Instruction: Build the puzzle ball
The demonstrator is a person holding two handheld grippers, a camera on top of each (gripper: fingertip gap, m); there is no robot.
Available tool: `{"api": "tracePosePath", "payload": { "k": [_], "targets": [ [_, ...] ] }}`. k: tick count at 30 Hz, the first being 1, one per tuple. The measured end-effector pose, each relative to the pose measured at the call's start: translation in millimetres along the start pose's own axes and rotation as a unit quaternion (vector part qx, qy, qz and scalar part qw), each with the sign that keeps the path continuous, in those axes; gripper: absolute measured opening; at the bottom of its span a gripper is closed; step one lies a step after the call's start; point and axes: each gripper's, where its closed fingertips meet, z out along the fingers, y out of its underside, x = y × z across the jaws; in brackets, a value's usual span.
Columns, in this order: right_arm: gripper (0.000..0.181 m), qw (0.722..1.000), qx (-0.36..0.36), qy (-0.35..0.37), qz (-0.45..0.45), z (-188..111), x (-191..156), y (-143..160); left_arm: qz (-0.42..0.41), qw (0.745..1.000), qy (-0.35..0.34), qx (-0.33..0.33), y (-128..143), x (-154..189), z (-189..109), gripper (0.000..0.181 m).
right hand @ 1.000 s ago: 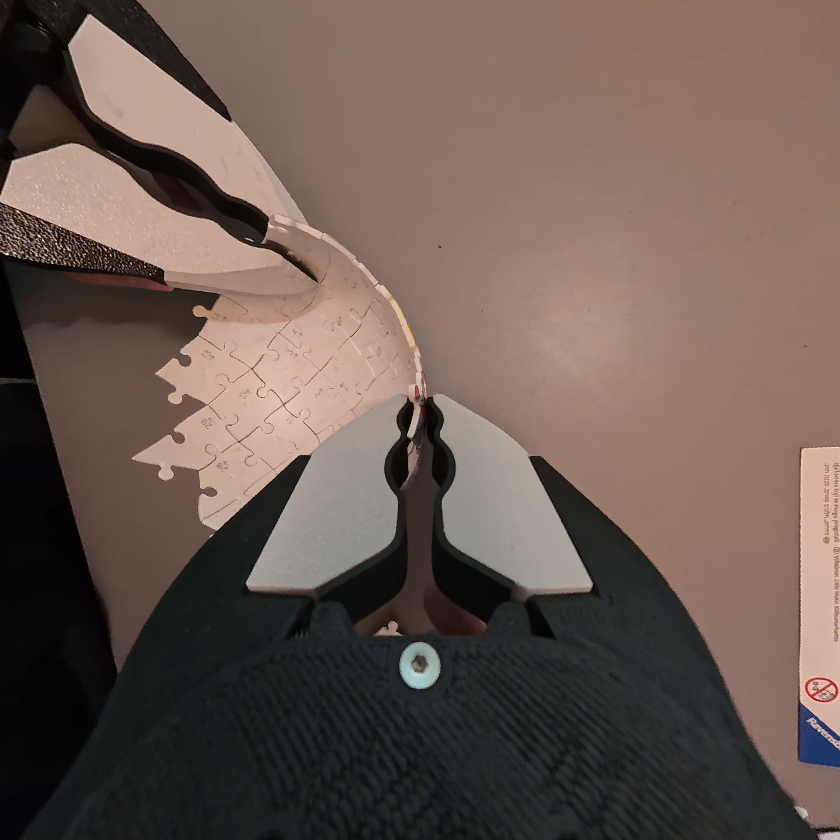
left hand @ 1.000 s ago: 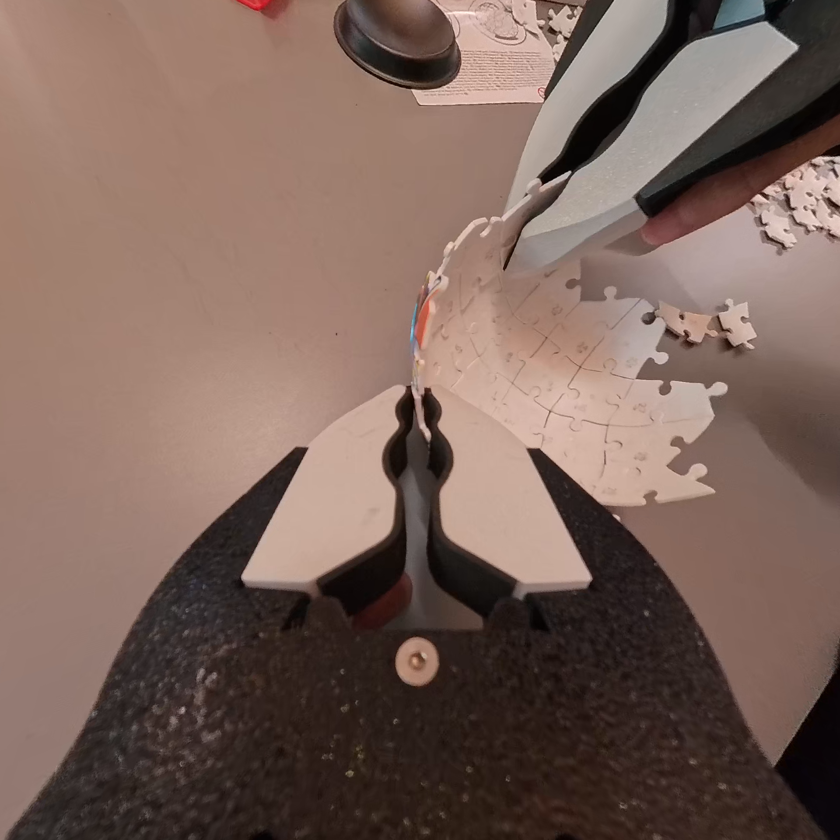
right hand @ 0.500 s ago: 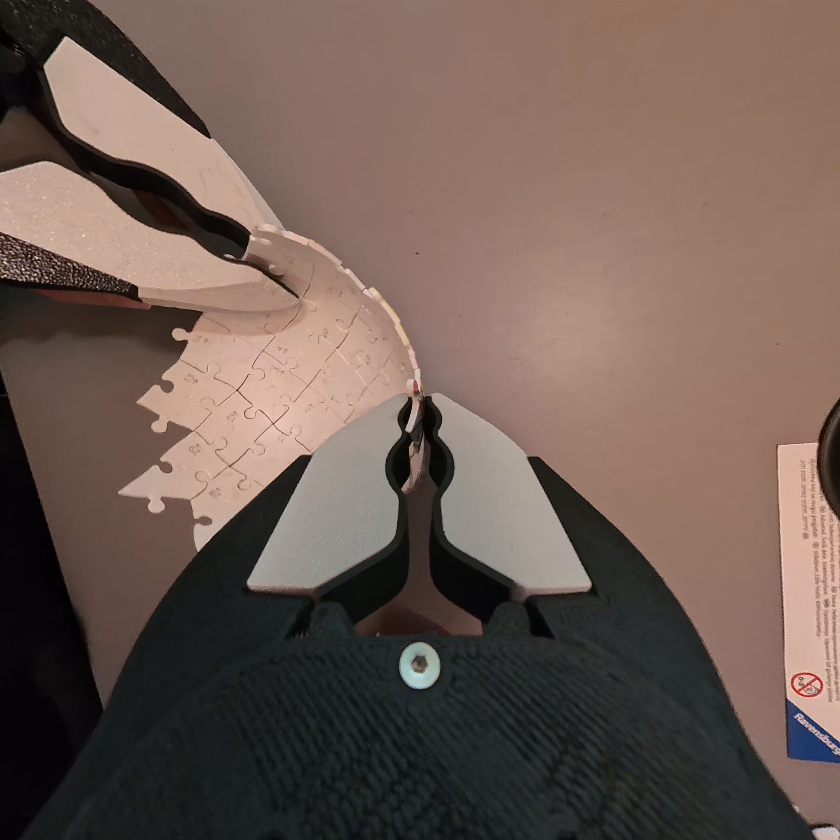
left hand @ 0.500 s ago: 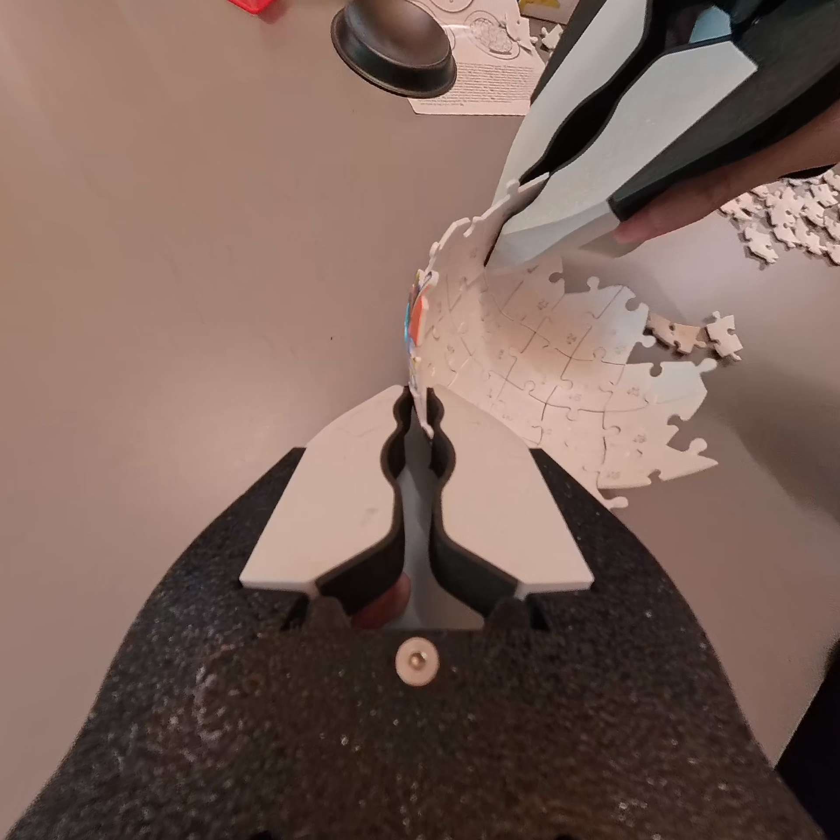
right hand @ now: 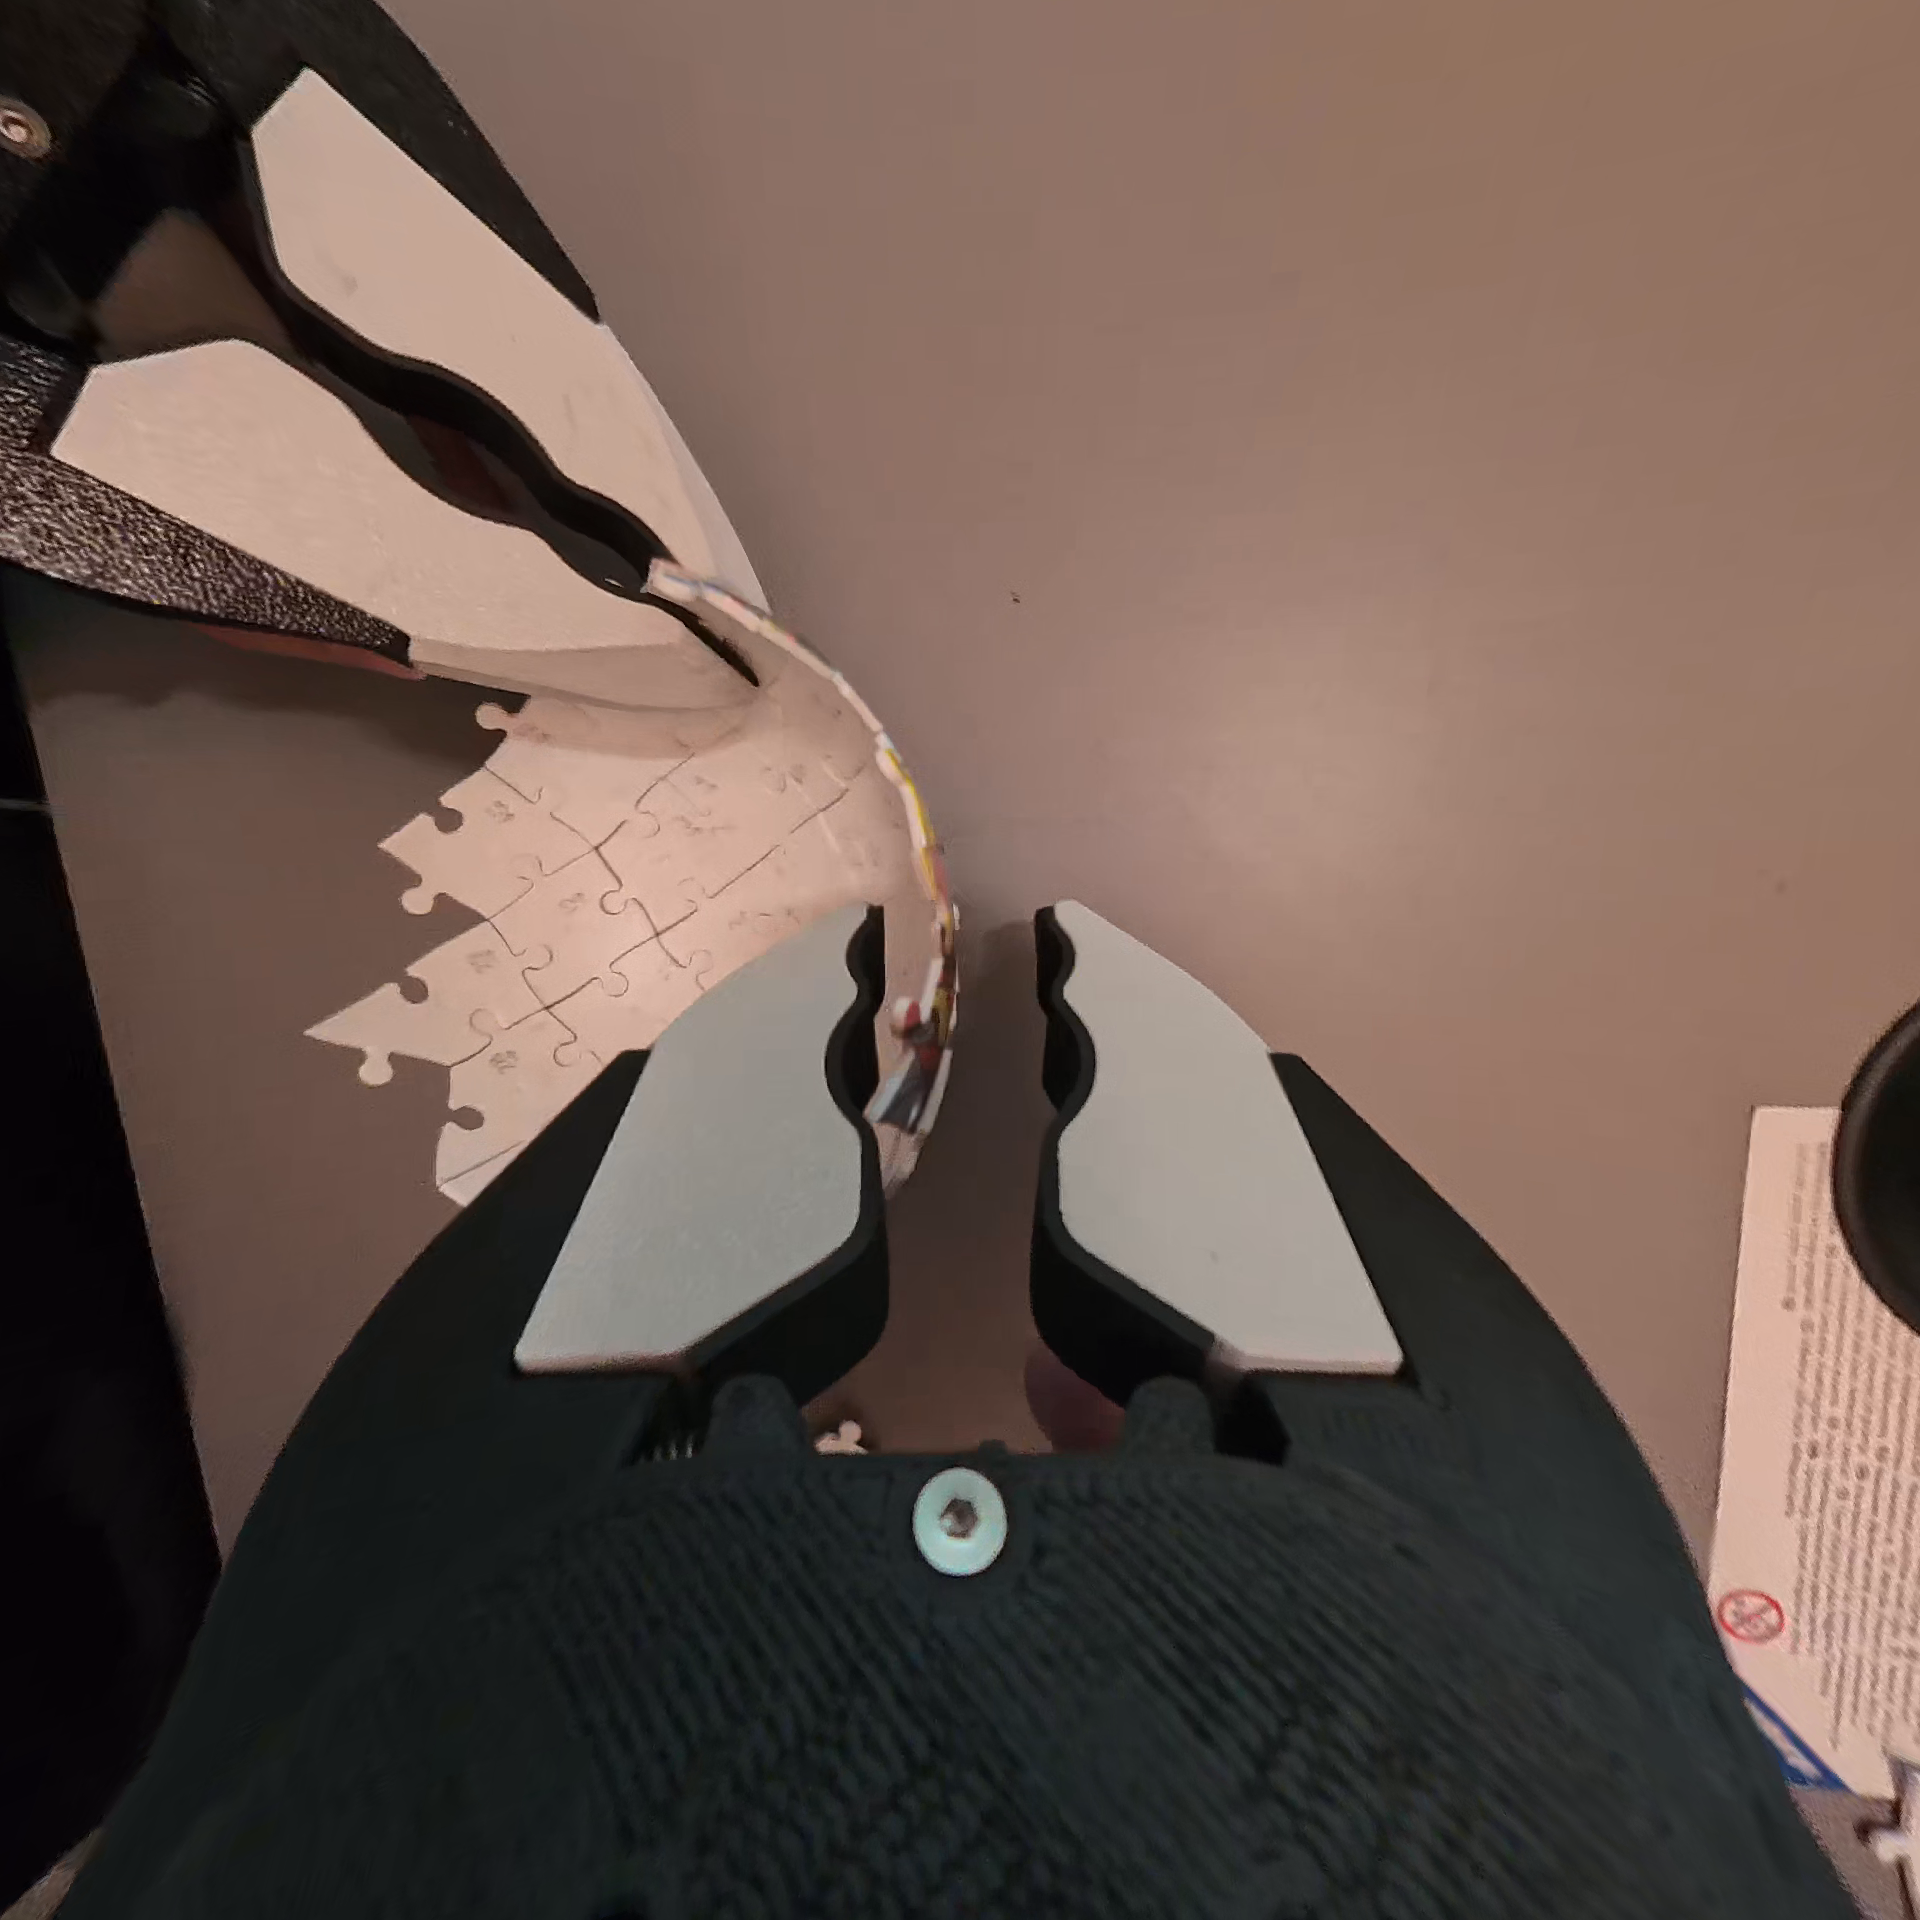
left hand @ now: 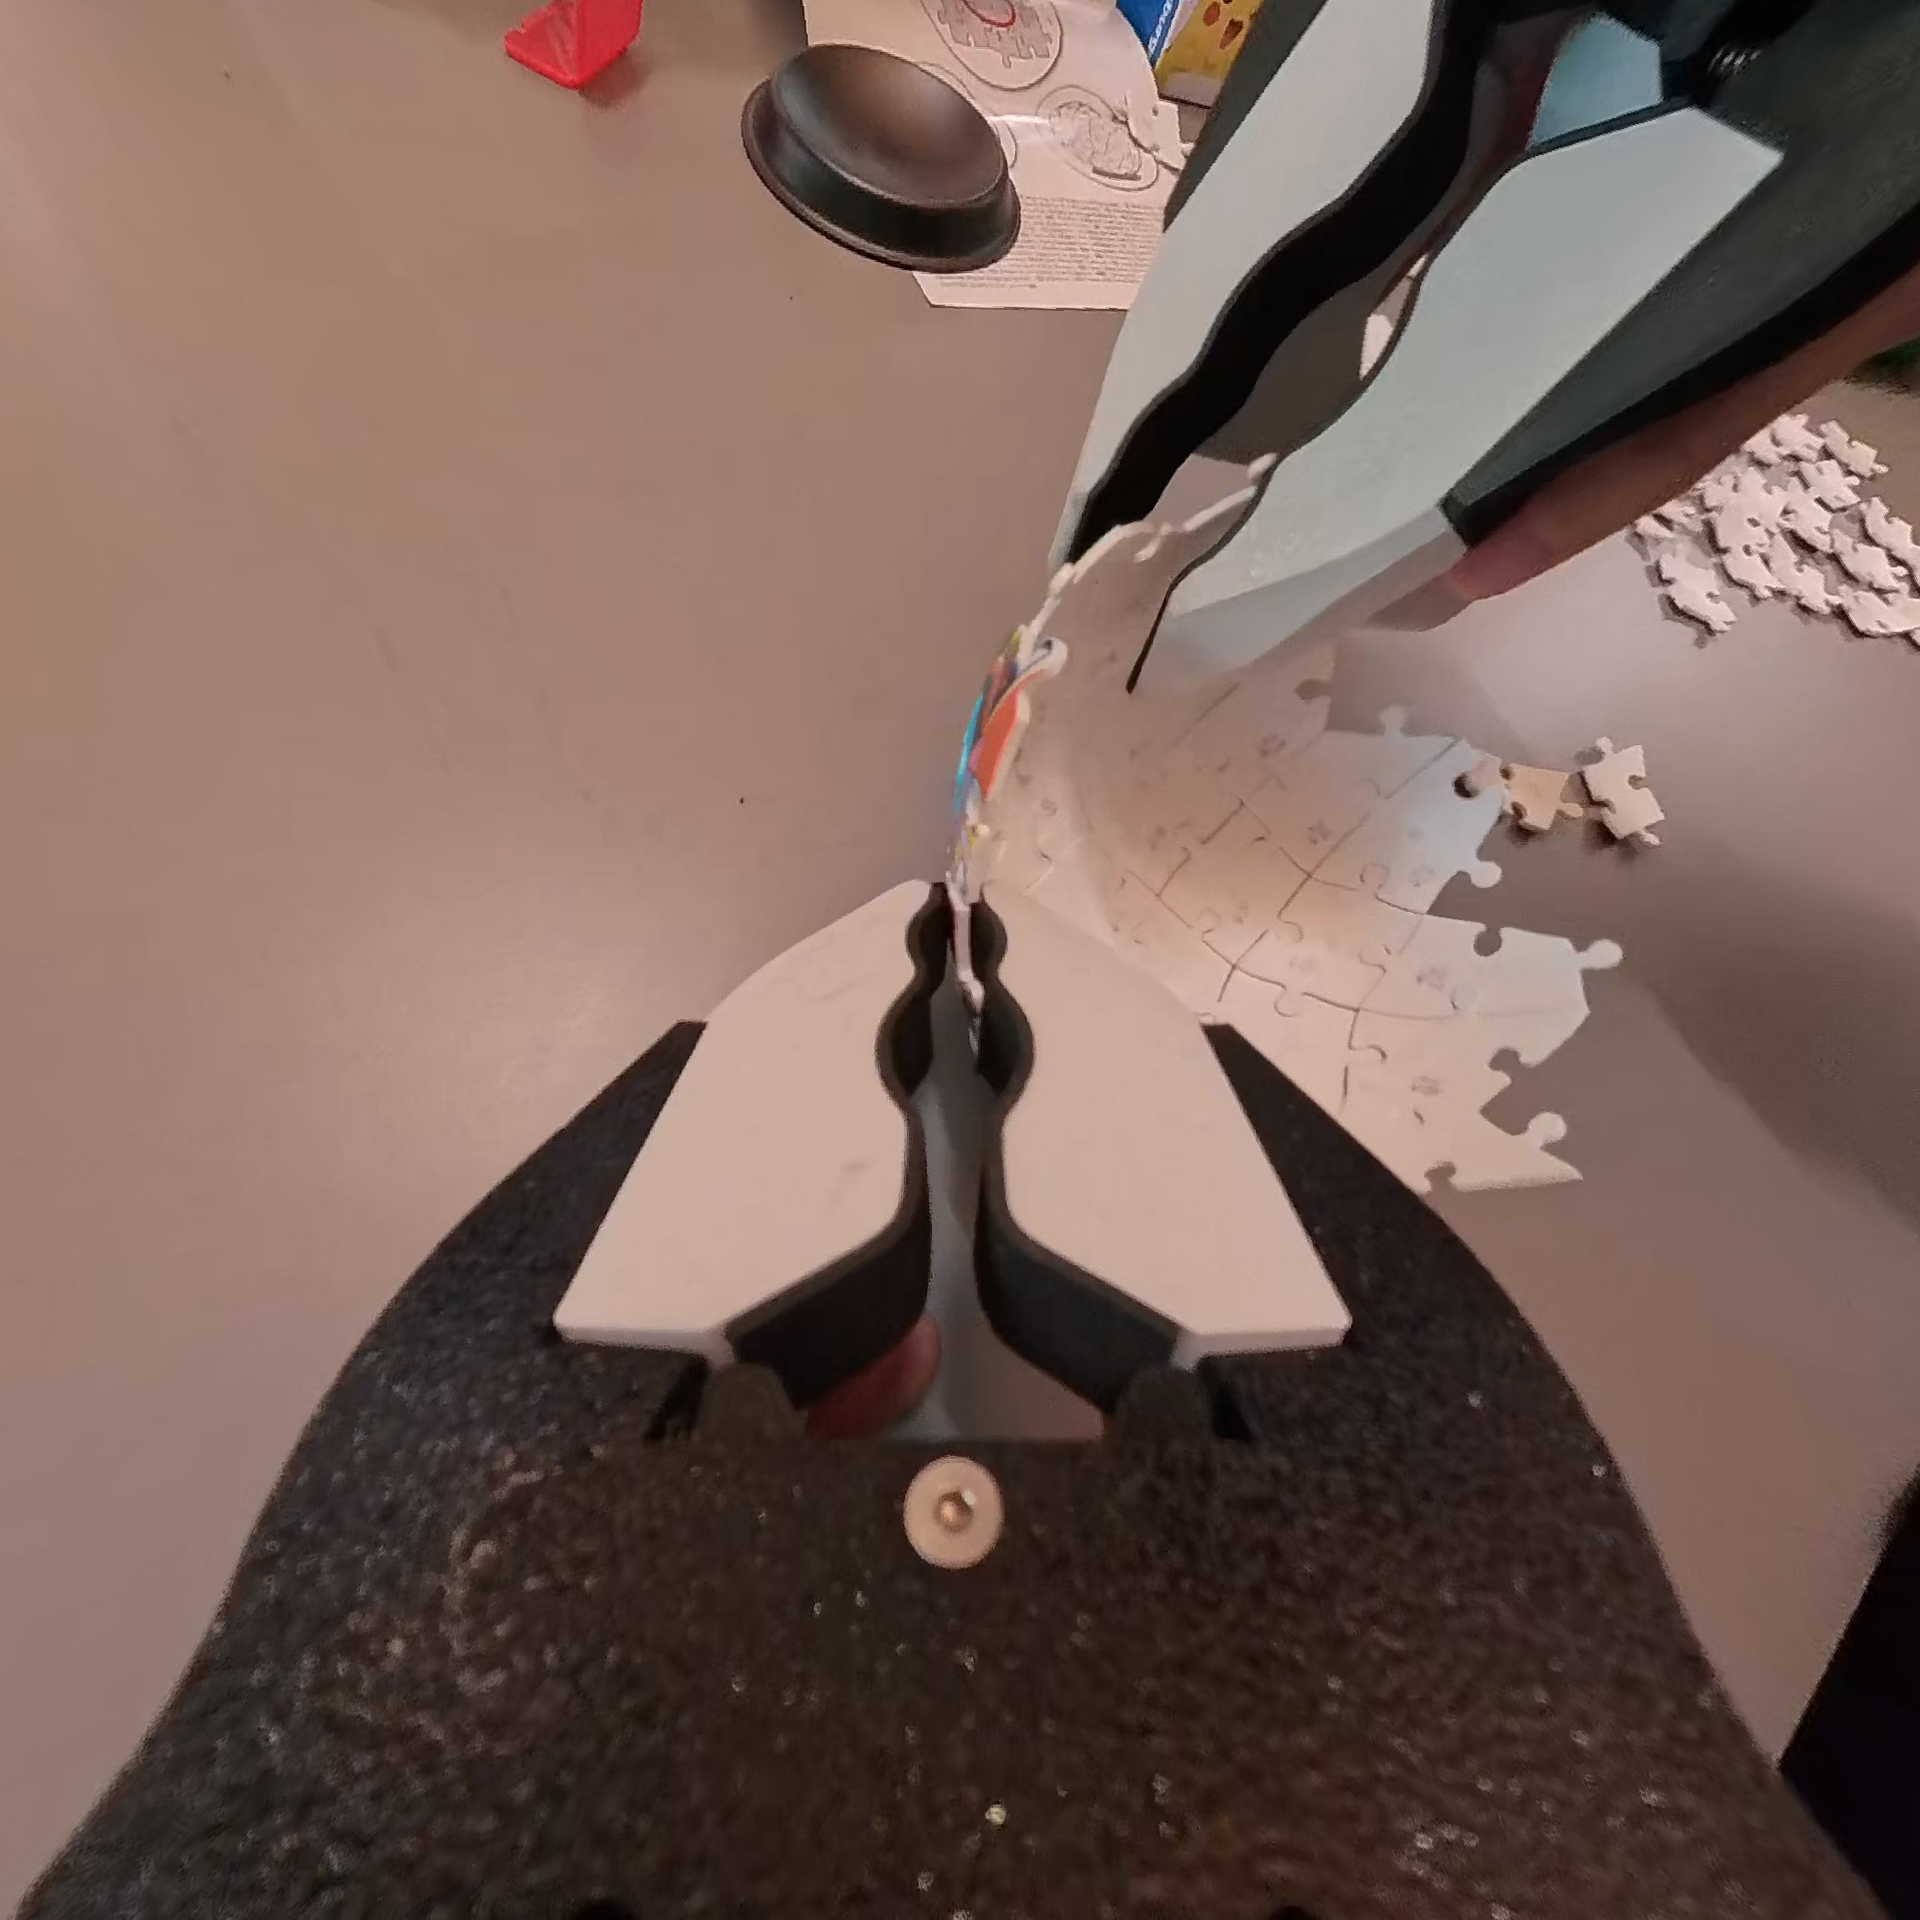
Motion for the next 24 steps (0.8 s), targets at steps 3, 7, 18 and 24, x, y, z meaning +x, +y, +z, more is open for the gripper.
{"api": "tracePosePath", "payload": {
  "k": [3,7,18,24],
  "targets": [
    [0.018,0.999,-0.026,-0.018,-0.007,3.2,-2.1,3.8,0.005,1.000,-0.002,0.000,-0.3,0.2,0.1,0.002],
    [0.007,0.999,-0.038,-0.021,-0.022,4.3,-2.4,2.6,0.007,1.000,-0.005,-0.002,0.5,-0.6,-0.5,0.002],
    [0.004,0.997,-0.065,-0.011,-0.048,8.1,-0.3,4.6,0.011,1.000,-0.010,0.001,-0.5,-1.6,-1.4,0.002],
    [0.004,0.997,-0.060,-0.002,-0.050,5.9,0.3,2.4,0.011,1.000,-0.008,0.009,-2.2,-2.3,-2.0,0.003]
  ]
}}
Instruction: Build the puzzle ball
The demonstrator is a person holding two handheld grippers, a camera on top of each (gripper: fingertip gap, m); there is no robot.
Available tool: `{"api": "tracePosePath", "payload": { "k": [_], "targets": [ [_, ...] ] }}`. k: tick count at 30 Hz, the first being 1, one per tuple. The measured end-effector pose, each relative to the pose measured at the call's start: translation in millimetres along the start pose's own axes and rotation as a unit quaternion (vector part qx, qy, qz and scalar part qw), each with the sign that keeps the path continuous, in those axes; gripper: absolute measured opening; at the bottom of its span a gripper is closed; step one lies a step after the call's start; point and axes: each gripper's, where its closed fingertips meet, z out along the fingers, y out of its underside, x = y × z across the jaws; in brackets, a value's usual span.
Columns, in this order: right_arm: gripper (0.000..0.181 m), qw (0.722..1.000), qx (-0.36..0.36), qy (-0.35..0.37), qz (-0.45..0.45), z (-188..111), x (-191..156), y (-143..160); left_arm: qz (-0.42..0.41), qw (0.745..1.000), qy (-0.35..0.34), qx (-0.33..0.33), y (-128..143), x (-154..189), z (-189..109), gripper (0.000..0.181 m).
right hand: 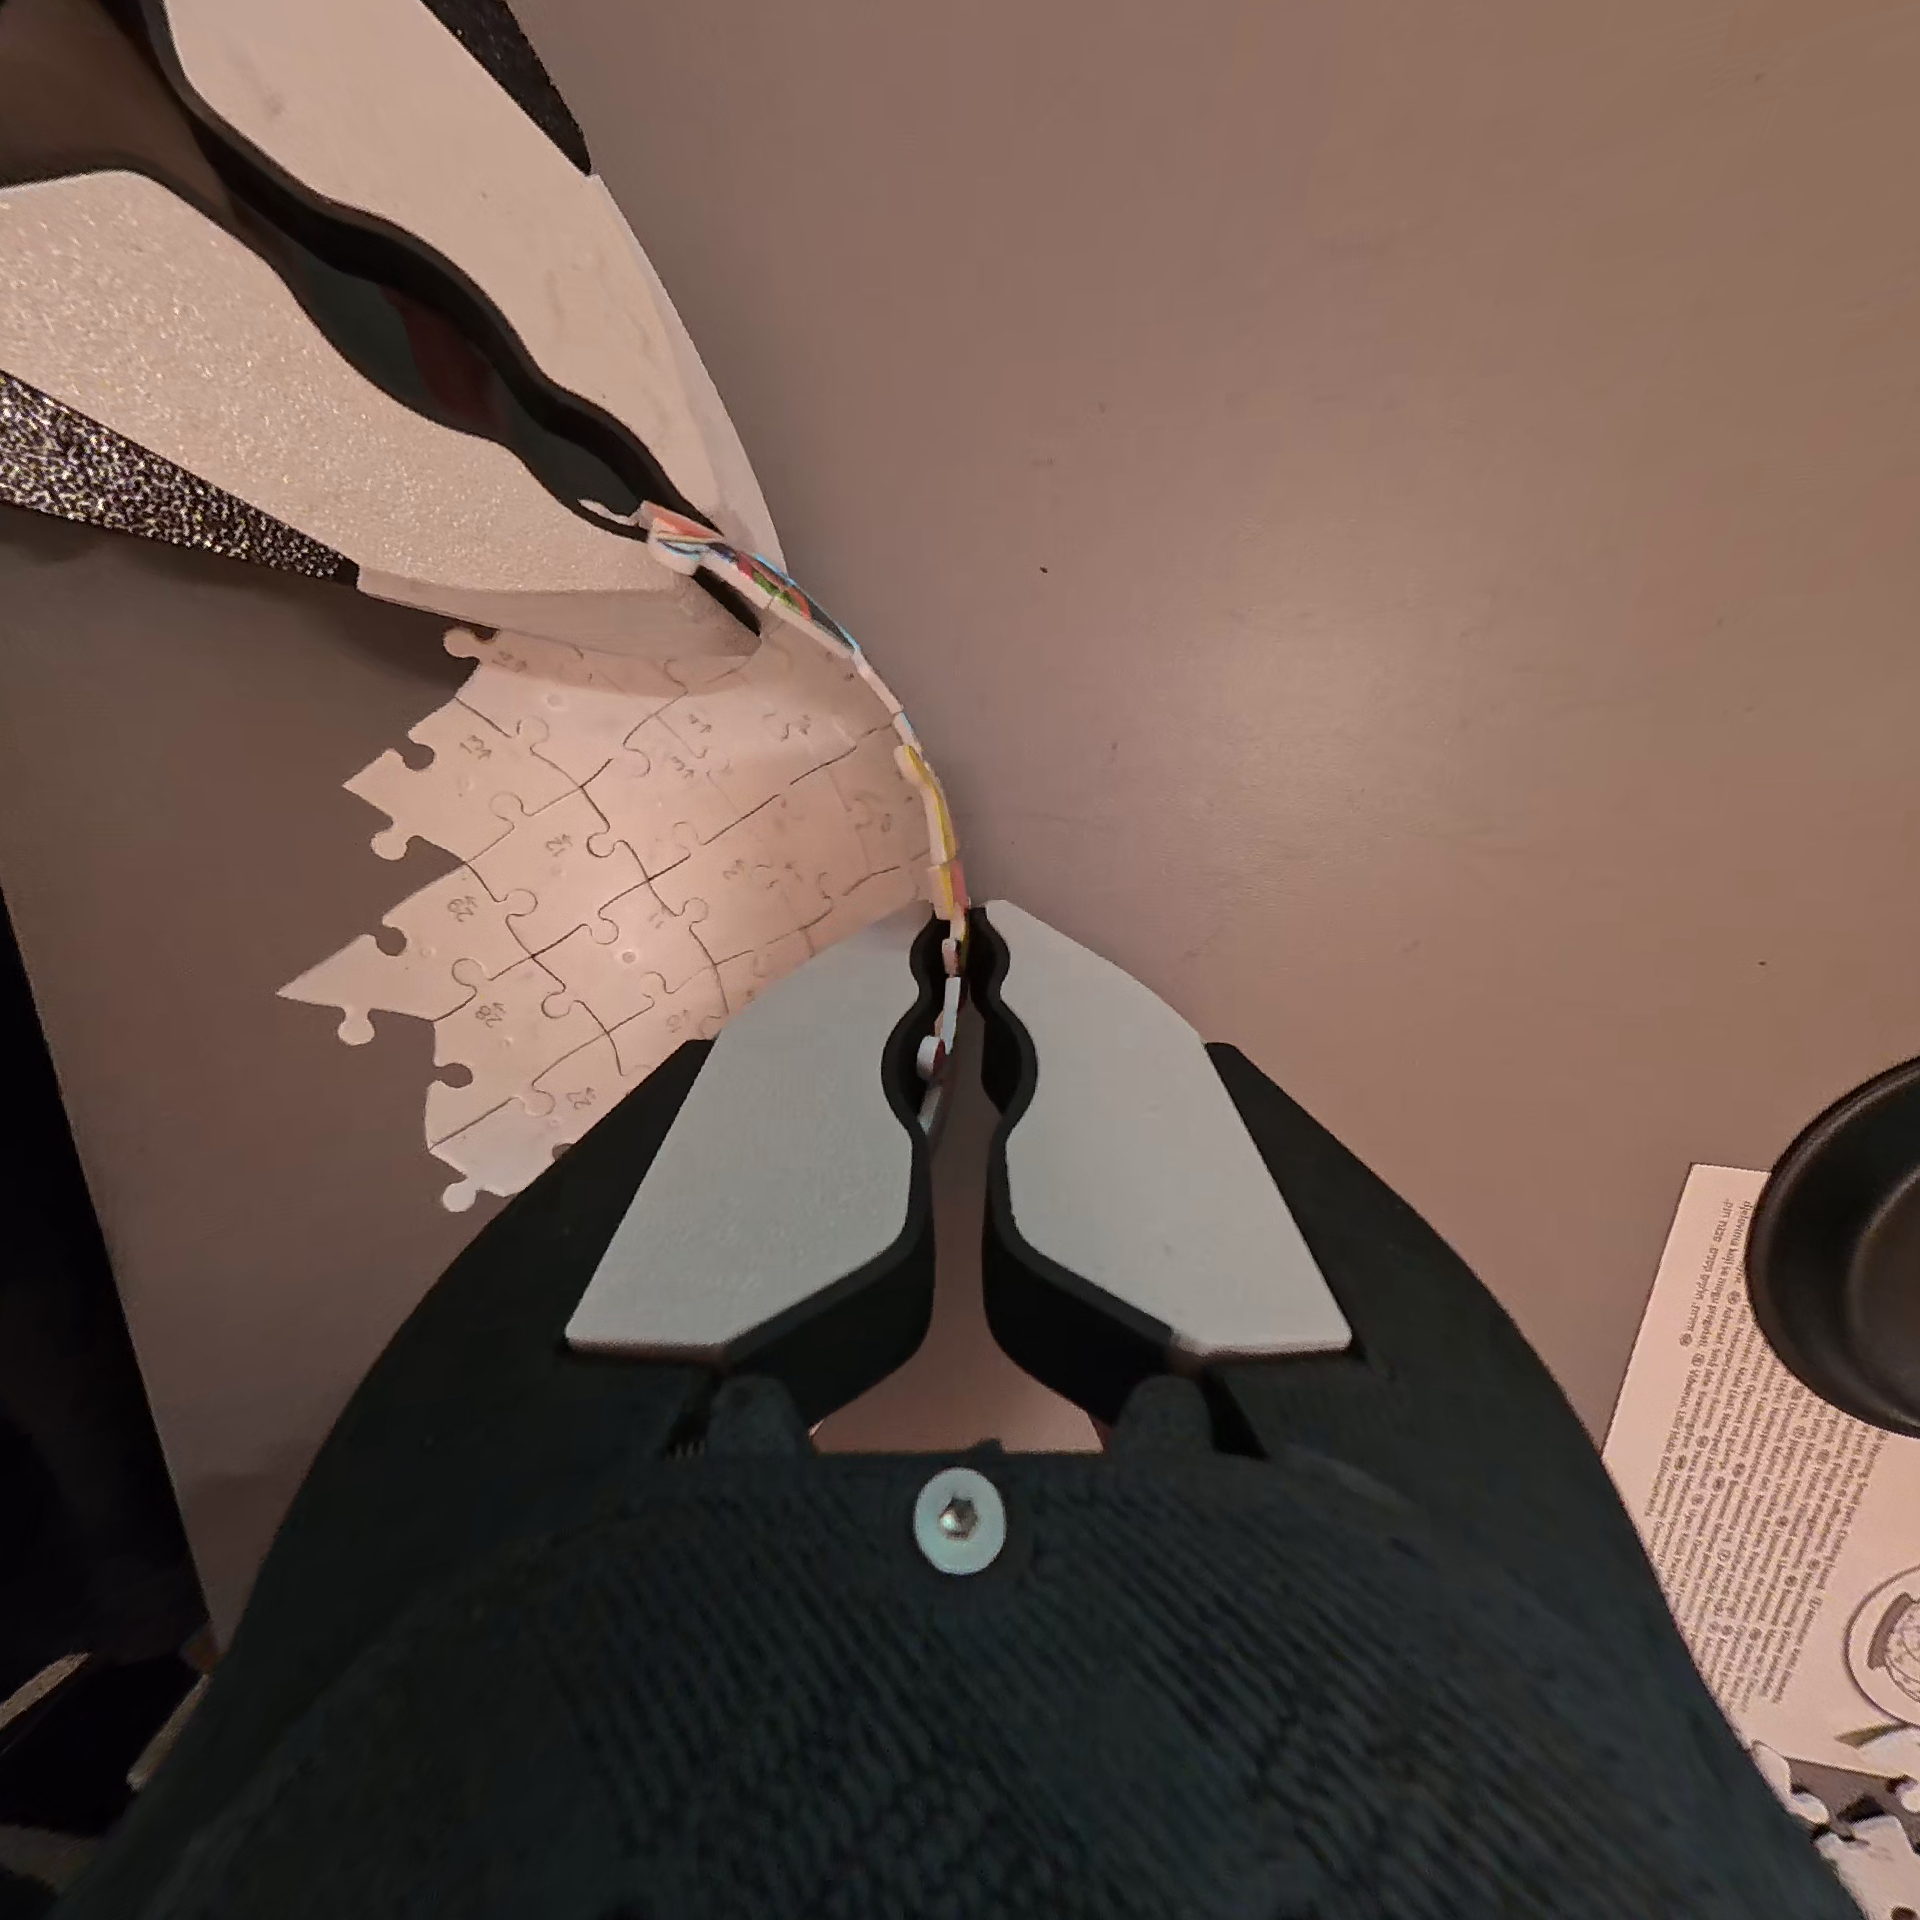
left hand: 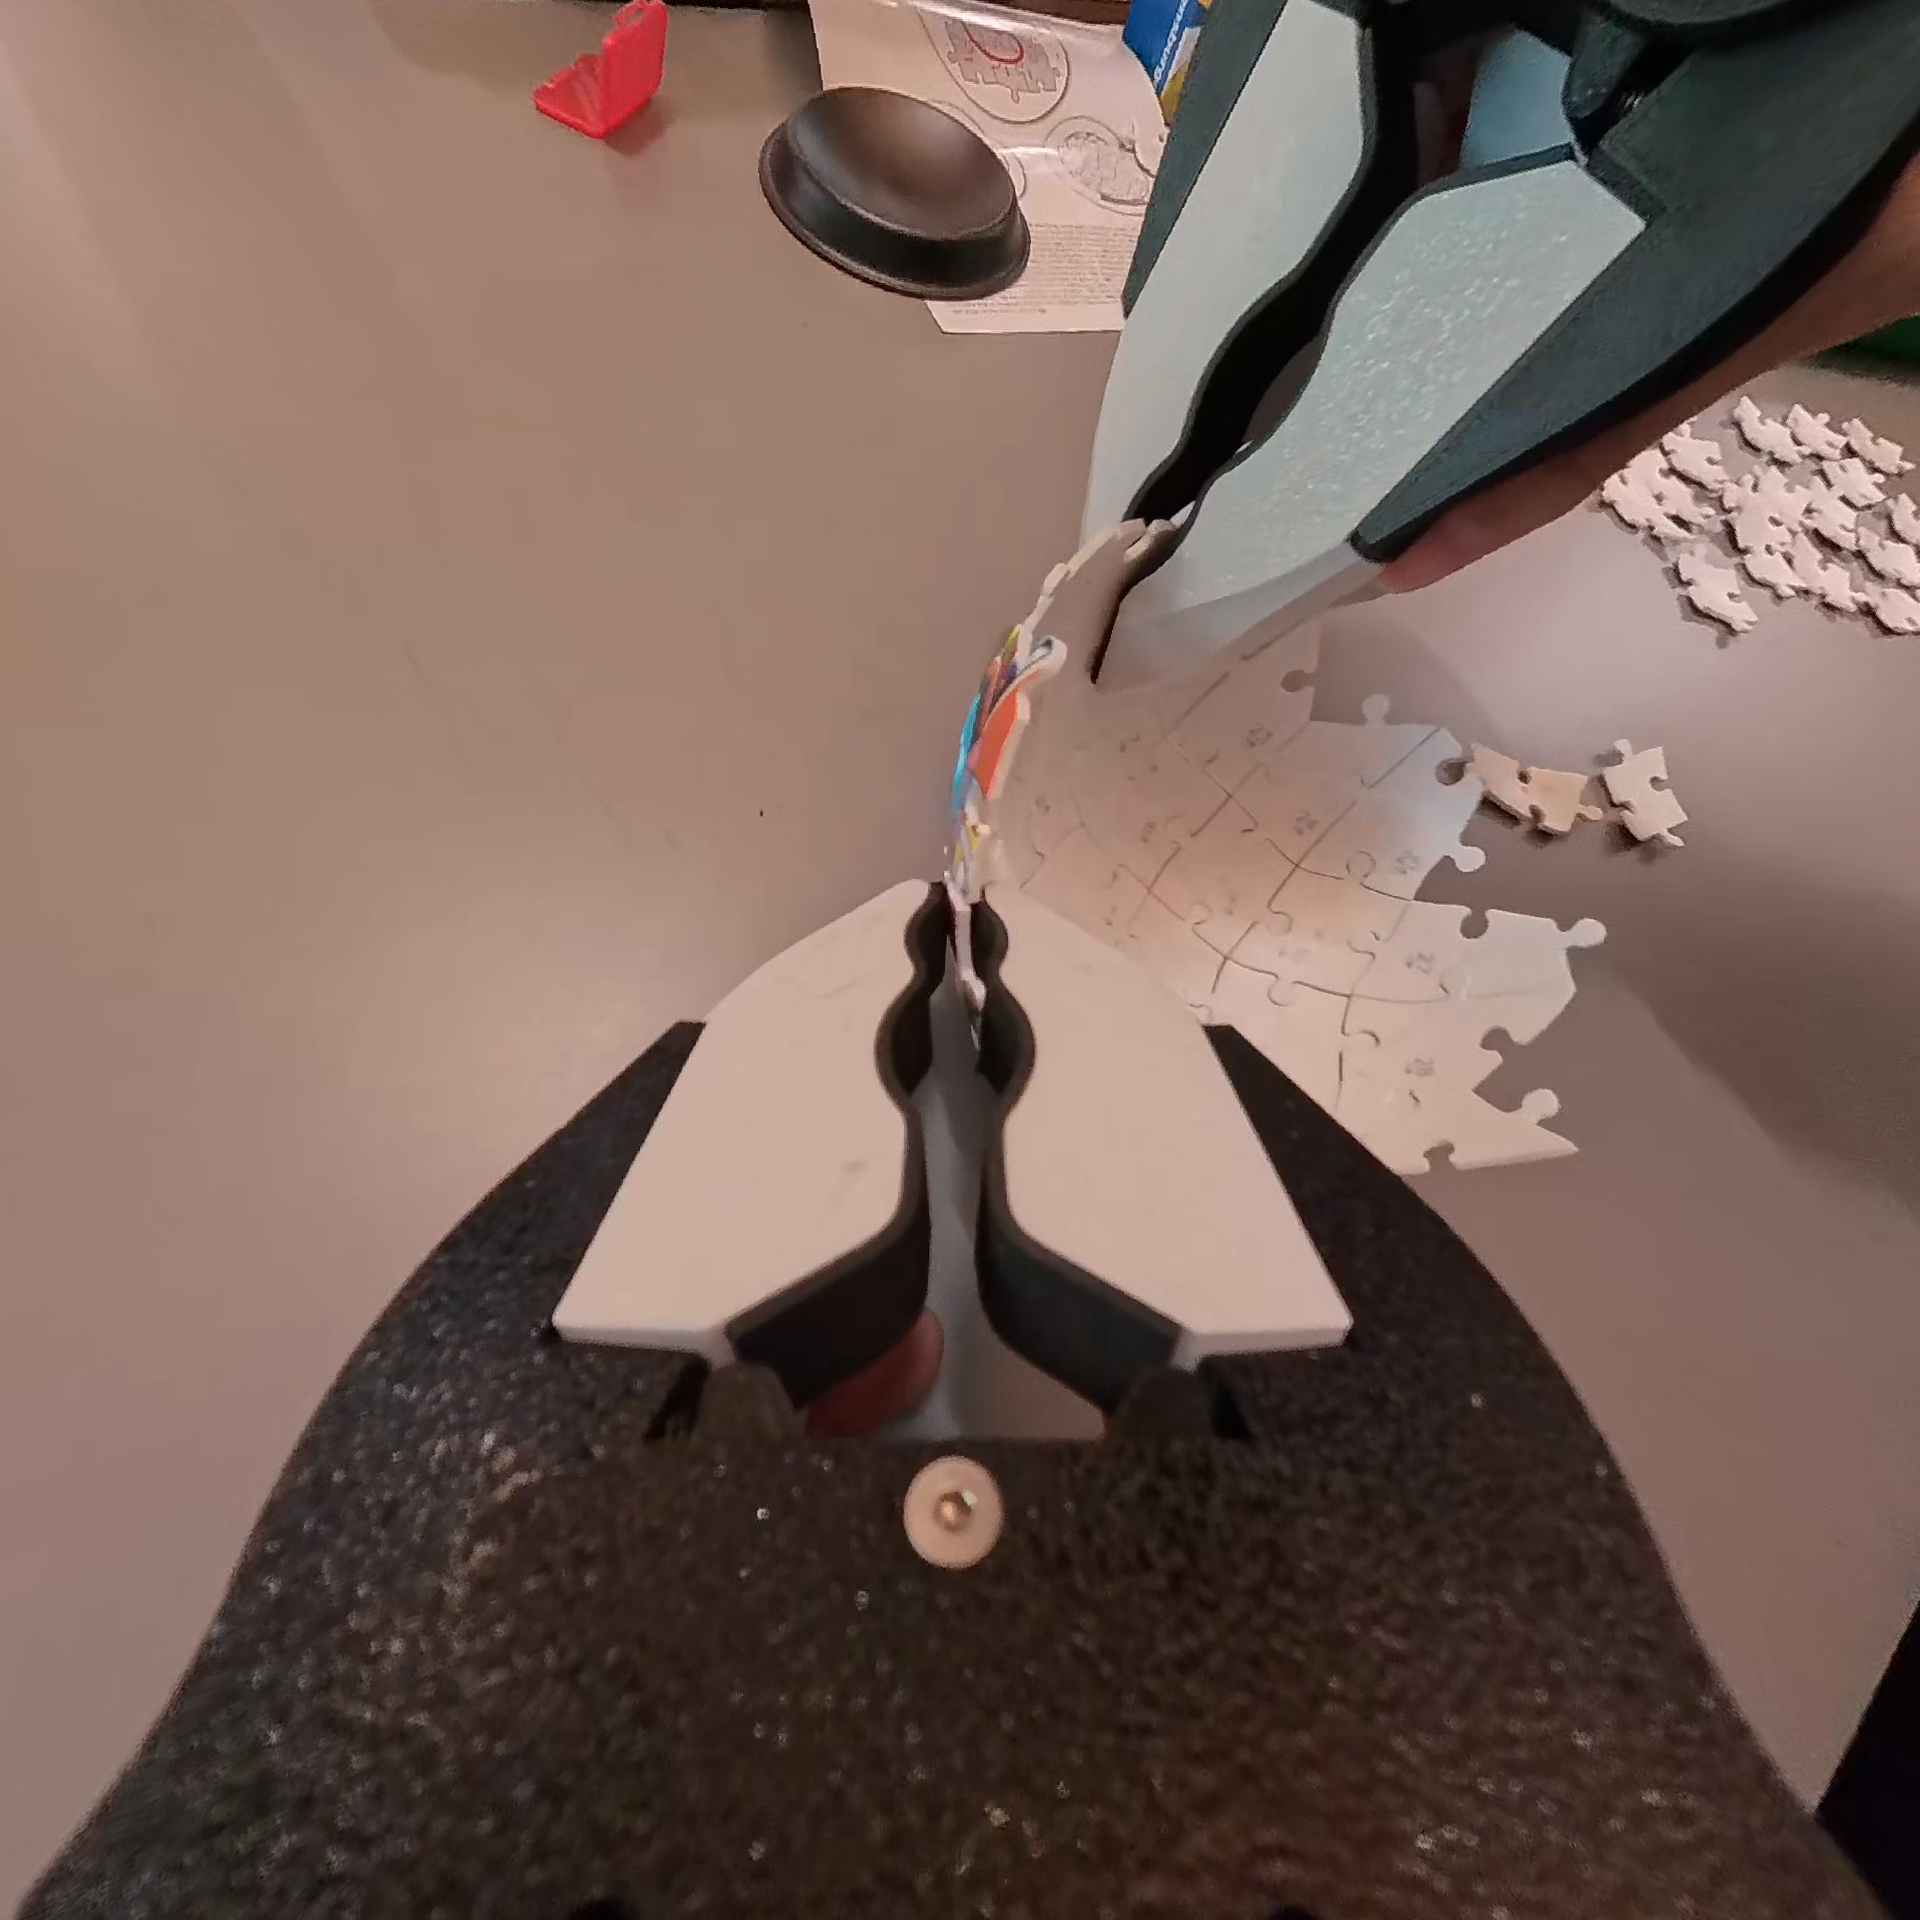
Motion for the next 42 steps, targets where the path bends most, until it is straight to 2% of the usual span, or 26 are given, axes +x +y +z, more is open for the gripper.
{"api": "tracePosePath", "payload": {
  "k": [9,12,14,16,24,32,34,35,42],
  "targets": [
    [0.005,1.000,0.011,0.018,-0.011,-1.1,1.5,-4.4,-0.003,1.000,-0.007,0.012,-4.0,-2.9,-2.1,0.003],
    [0.017,0.999,0.026,0.017,-0.004,-0.4,2.2,-9.8,-0.006,1.000,-0.004,0.016,-5.0,-4.0,-3.9,0.002],
    [0.015,1.000,0.030,0.003,0.004,1.1,-1.2,-12.0,-0.008,1.000,-0.002,0.017,-5.3,-3.2,-4.3,0.002],
    [0.006,1.000,0.025,0.000,0.001,2.6,-2.2,-11.4,-0.004,1.000,-0.004,0.016,-5.3,-3.0,-4.4,0.002],
    [0.004,1.000,0.002,-0.012,-0.002,0.4,-6.6,-8.4,-0.002,1.000,0.001,0.014,-4.7,-1.3,-4.6,0.002],
    [0.005,1.000,0.020,0.011,-0.013,0.0,-3.5,-12.6,-0.006,1.000,-0.004,0.022,-6.7,-3.6,-5.8,0.002],
    [0.033,0.999,0.018,0.024,-0.018,-2.3,-1.8,-11.0,-0.006,1.000,-0.004,0.022,-6.9,-4.1,-6.4,0.002],
    [0.039,0.999,0.015,0.029,-0.017,-4.1,-0.9,-9.1,-0.006,1.000,-0.004,0.022,-7.0,-4.3,-6.8,0.002],
    [0.055,0.999,0.025,0.021,0.000,-20.3,-12.3,6.2,-0.007,1.000,-0.007,0.021,-7.1,-5.3,-7.4,0.002]
  ]
}}
